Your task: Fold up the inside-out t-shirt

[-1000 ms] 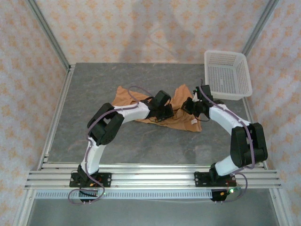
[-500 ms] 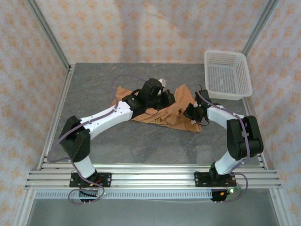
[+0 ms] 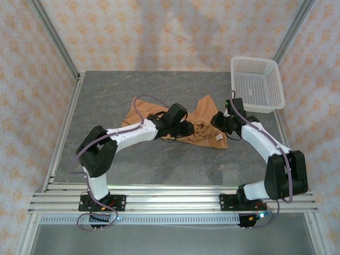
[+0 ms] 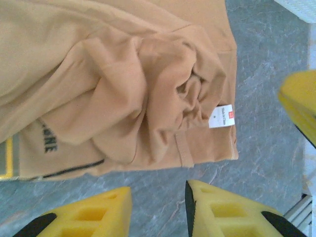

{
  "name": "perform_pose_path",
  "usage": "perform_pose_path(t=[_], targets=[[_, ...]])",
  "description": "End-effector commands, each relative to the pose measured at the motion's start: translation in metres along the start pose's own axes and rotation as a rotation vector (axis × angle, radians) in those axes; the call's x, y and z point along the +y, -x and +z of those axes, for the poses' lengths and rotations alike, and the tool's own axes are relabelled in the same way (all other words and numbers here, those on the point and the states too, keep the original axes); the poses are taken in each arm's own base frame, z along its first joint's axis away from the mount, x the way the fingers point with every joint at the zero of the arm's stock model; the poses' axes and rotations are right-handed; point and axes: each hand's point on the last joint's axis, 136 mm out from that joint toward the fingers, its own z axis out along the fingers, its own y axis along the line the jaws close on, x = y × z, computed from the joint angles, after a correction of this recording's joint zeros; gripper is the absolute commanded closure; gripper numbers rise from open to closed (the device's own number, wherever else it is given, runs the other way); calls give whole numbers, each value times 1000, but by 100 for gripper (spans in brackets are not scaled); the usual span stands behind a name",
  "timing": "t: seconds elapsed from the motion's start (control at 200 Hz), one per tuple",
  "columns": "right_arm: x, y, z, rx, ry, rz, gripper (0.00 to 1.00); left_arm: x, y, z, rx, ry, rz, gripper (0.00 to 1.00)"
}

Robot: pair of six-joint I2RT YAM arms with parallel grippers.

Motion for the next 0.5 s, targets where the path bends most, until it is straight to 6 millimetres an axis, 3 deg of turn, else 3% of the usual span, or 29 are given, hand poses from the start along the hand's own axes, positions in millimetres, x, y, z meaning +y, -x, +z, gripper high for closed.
perform_pose_path(t=[0.0, 0.045, 0.085, 0.175, 0.495], targets=[[-9, -19, 2, 48, -2, 79, 91, -14, 12, 4, -11, -7, 34, 65], [-3, -19, 7, 50, 21, 101, 94, -20, 14, 6, -9, -25, 28, 65], [-1, -19, 12, 58, 19, 111, 96, -13, 12, 20, 8, -8, 14, 66], [4, -21, 28, 94, -3, 109, 93, -11, 10, 28, 24, -17, -8, 71], [7, -29, 67, 157, -97, 54, 75, 10, 11, 18, 4, 10, -34, 71]])
